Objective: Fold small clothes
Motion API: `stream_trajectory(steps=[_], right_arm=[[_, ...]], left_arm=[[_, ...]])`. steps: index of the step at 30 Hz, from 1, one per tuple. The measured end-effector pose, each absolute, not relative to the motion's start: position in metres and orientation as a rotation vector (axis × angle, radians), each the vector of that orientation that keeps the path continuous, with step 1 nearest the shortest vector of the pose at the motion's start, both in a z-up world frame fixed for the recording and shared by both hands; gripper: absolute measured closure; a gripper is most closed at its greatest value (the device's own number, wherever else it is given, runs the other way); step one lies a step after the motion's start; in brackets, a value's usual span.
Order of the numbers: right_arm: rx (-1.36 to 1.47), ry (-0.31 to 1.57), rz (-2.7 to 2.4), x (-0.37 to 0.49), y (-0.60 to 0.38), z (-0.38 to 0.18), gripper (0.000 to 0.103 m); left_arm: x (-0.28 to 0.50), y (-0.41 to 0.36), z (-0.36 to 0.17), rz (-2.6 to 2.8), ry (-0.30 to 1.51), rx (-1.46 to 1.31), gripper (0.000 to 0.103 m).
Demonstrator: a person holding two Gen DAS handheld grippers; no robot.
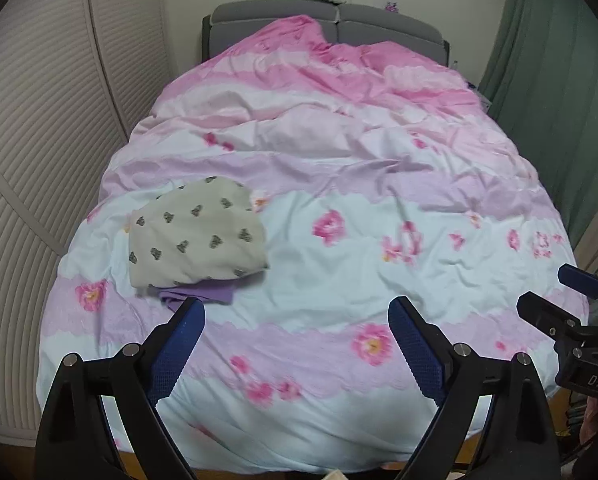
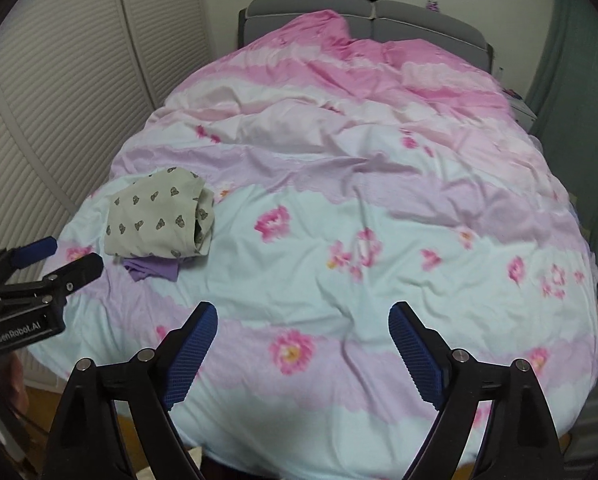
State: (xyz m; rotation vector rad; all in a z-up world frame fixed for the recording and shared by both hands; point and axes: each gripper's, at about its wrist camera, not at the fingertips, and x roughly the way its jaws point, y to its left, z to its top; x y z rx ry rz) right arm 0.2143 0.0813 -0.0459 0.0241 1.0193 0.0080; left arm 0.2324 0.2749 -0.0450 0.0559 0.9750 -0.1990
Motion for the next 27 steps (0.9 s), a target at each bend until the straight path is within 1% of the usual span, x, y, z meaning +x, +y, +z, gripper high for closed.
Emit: stream_trajectory(steps=[5,15,21,22,24,27], right_arm=[[0.03,0.966,-0.016,0.164,0.05,-0.026,0.014],[0.07,0.901,-0.055,0.085,0.001,-0.005,0.014],[0.076,0.884,-0.058,0.048,-0.014,0.002,0.014],[0.074,0.882,-0.06,0.043,-0.016,0.002,0.014],[0.072,0.876,-0.061,0.034,-0.021,0.004,0.014],[0.072,0.862,-0.062,0.022,-0.027,0.008,0.014]], left_arm=[[0.195,0.245,-0.031,-0.238,0.995,0.037,0.009],[0.116,0.198,-0.005,-0.224,0.886,0.087,0.009],[0.084,0.185,0.006,-0.228,0.849,0.094,0.009],[0.078,0.182,0.008,-0.233,0.843,0.095,0.008],[0.07,0.176,0.012,-0.24,0.831,0.098,0.004],[0.056,0.167,0.018,-0.245,0.803,0.097,0.004]])
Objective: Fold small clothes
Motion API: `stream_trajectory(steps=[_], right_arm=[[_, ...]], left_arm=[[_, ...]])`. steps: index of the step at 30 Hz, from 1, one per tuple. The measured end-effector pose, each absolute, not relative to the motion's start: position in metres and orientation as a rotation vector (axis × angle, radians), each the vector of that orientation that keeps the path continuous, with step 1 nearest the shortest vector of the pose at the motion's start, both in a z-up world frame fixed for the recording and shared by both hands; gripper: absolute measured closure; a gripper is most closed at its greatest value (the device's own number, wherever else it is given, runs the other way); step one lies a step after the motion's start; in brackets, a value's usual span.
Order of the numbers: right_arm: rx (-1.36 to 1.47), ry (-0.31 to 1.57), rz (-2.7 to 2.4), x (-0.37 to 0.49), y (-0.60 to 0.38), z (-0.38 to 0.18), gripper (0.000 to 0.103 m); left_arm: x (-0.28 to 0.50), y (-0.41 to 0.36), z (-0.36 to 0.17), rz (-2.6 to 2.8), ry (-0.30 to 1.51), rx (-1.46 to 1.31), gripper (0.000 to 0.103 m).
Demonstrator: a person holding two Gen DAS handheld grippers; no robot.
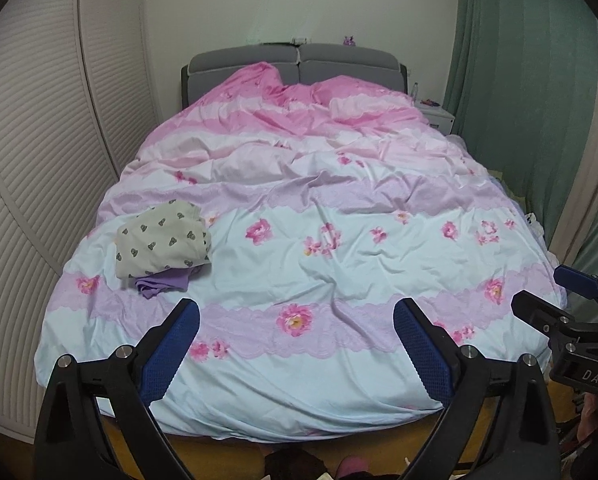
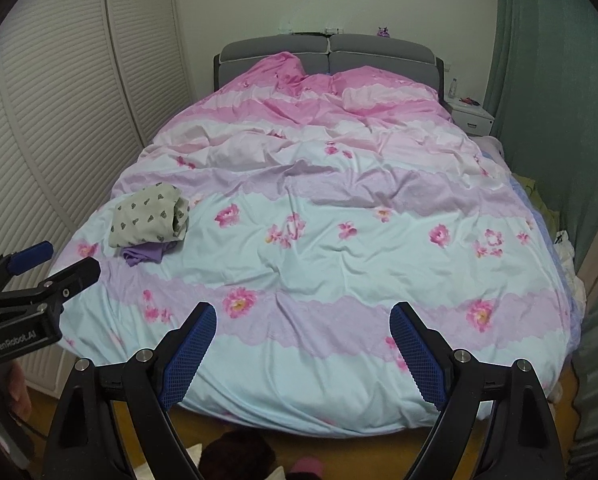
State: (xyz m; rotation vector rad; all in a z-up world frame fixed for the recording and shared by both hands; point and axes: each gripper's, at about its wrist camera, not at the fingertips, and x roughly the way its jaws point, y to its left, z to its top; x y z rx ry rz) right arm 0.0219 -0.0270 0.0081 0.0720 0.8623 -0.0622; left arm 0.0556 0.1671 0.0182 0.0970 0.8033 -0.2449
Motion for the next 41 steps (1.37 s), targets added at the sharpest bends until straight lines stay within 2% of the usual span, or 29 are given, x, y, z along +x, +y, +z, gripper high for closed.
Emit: stream_trajectory(steps=[15,41], right_arm=[[0.07,0.806,-0.071,-0.023,-0.051,0.027,0.014],[0.07,0.799,-0.083,-0.033,-0.052,0.028,0.014]], left_arm=[[0.023,0.148,0.031,-0.253,0.767,0.084,0.0],[0.007,0.138,0.038,-0.237,0.758,0.09,0.0]])
